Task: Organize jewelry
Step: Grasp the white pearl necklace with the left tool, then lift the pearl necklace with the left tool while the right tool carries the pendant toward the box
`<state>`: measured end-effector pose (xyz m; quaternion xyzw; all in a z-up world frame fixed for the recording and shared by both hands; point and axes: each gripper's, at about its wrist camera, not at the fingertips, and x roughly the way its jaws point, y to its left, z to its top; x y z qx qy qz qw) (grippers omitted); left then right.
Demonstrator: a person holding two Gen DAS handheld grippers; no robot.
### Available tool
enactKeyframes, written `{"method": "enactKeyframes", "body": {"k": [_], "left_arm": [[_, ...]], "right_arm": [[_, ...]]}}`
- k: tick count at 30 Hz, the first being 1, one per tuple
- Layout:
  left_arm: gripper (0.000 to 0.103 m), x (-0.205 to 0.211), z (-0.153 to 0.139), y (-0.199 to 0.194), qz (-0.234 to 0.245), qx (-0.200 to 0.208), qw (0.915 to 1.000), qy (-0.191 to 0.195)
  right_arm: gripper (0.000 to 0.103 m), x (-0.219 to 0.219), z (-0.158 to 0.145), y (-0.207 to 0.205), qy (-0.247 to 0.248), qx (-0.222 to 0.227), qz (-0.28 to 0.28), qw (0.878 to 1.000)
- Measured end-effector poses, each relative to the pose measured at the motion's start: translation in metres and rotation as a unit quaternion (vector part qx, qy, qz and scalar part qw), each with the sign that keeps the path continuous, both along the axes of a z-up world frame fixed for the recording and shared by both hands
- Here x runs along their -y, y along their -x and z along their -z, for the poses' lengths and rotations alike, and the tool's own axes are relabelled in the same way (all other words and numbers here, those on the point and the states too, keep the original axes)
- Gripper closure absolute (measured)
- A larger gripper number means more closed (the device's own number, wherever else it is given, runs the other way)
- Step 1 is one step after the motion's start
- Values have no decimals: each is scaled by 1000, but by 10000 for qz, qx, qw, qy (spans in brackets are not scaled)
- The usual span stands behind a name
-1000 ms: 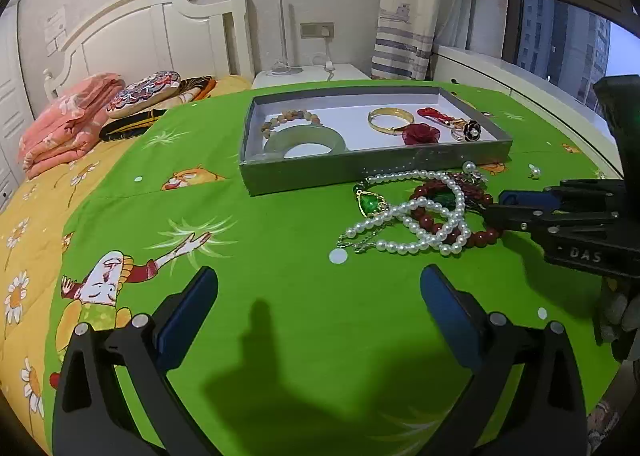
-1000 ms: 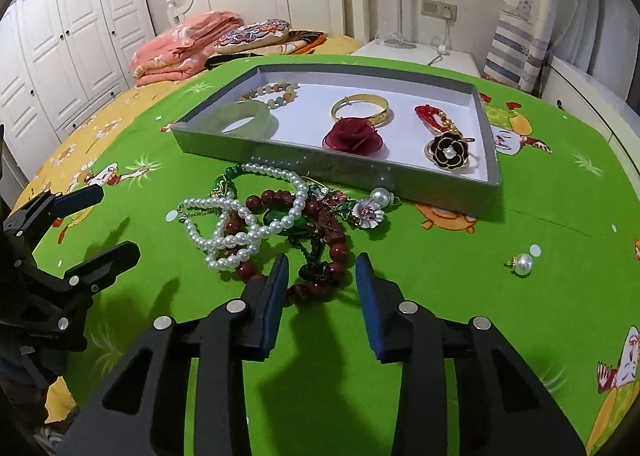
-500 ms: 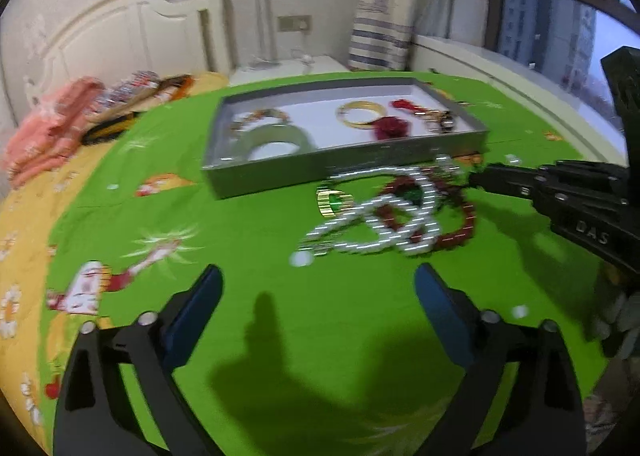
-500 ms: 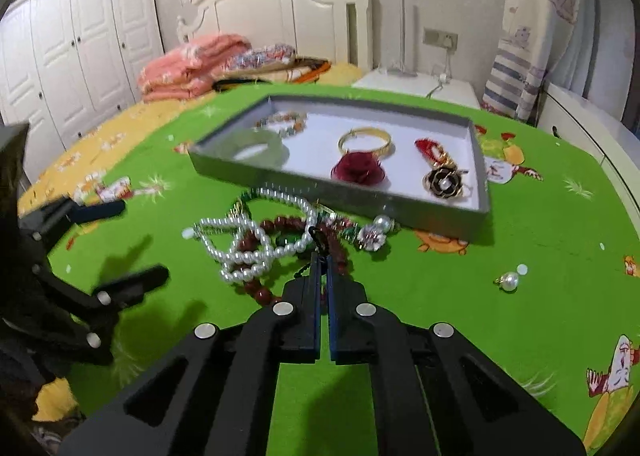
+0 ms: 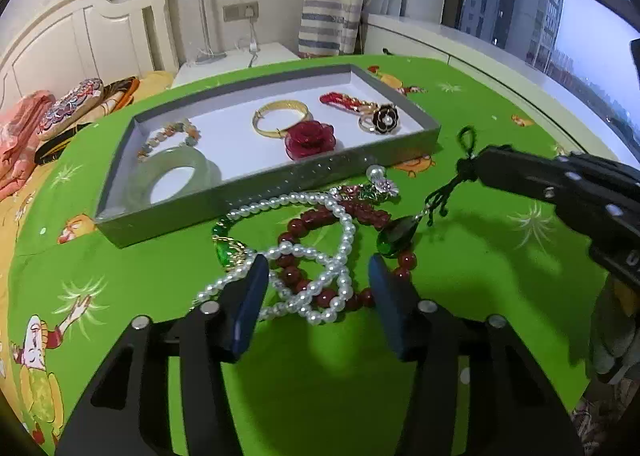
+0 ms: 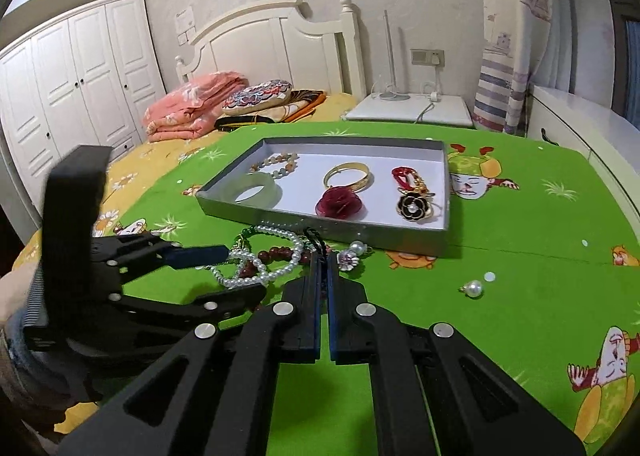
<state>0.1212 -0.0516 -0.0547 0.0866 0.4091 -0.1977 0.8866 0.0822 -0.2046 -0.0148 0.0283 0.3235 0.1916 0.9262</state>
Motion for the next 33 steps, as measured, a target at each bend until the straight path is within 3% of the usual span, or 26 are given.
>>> {"method": "enactKeyframes", "body": {"k": [9, 13, 25, 29, 31, 33], "left_arm": [[73, 6, 8, -9, 33, -93, 9995, -308], [91, 6, 7, -12, 135, -140, 9992, -355], [92, -14, -31, -7, 85, 151, 9998, -17], [92, -22, -46, -8, 212, 68, 9995, 236], [92, -23, -47, -10, 227, 36, 9996, 170], [92, -20, -39, -13, 244, -129, 9995, -183]], "right_arm": [[99, 7, -2, 5, -161, 59, -13, 9999], [99, 6, -9, 10, -229, 179, -31, 9996], [99, 13, -27, 11, -182, 401, 101, 9990], [99, 15, -33, 11, -168, 466, 136, 9987], [99, 15, -34, 11, -186, 483, 140, 9986], [99, 15, -34, 10, -183, 475, 135, 9986]]}}
